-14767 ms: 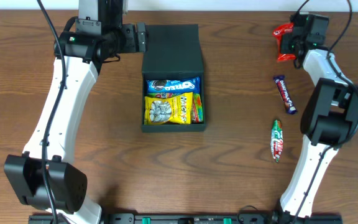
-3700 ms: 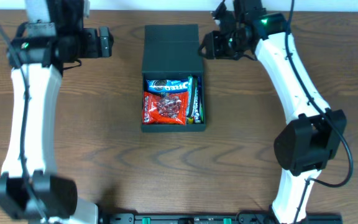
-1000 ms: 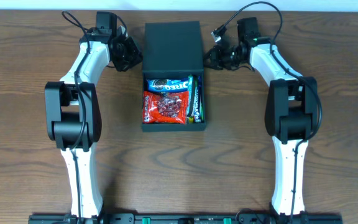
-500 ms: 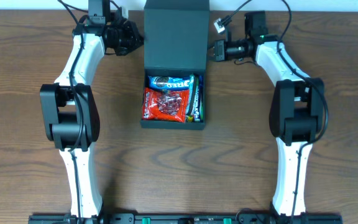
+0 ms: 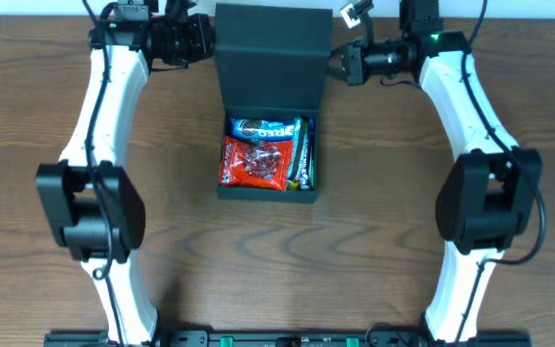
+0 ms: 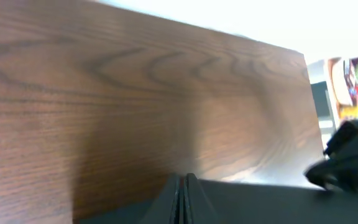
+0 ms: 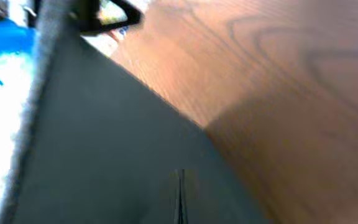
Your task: Pack container
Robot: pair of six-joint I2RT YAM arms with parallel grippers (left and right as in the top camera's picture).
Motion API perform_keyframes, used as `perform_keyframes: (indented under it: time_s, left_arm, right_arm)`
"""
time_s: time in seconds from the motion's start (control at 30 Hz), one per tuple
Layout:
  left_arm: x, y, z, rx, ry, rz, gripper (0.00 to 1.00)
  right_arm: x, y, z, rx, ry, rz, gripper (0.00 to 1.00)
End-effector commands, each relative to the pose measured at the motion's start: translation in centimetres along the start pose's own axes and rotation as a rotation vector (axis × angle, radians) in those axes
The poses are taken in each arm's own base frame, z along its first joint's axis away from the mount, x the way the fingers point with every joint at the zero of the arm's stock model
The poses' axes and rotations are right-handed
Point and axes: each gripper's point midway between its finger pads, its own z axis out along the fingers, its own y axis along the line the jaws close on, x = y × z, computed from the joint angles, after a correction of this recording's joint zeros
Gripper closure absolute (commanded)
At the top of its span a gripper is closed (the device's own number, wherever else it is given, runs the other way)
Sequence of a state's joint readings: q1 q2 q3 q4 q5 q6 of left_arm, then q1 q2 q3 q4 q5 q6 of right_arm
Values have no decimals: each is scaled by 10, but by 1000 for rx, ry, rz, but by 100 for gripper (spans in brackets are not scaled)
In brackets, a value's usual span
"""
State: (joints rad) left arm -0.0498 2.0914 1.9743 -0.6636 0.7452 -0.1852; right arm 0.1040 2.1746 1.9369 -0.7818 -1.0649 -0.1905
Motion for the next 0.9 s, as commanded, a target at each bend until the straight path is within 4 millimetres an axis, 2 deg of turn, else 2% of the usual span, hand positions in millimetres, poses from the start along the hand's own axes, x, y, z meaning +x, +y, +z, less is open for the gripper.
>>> perform_keyframes:
  time_s: [0.0,0.17,0.27,0.37,0.57,0.73,0.87]
  left_arm:
    - [-5,-27,-25,17,-22,168,94]
    - [17,-34,-42,3,50,286,94]
    - [29,-32,-47,-20,96,302,94]
    - [41,-19,-52,-98,143,278,94]
    - [49,-16,-55,-118,174,238,94]
    - [59,2,-60,-222,216,178,94]
    - [63,2,-63,-236,227,122,94]
  right_arm:
    - [2,14,-3,65,50,-158,99]
    - [38,22,-2,140,220,-193,99]
    - [48,19,-8,201,277,-176,99]
    - [47,16,-17,250,282,-169,99]
    - [37,3,-41,406,250,-65,99]
    - [32,3,-58,494,220,8,99]
    - [33,12,-68,522,223,39,99]
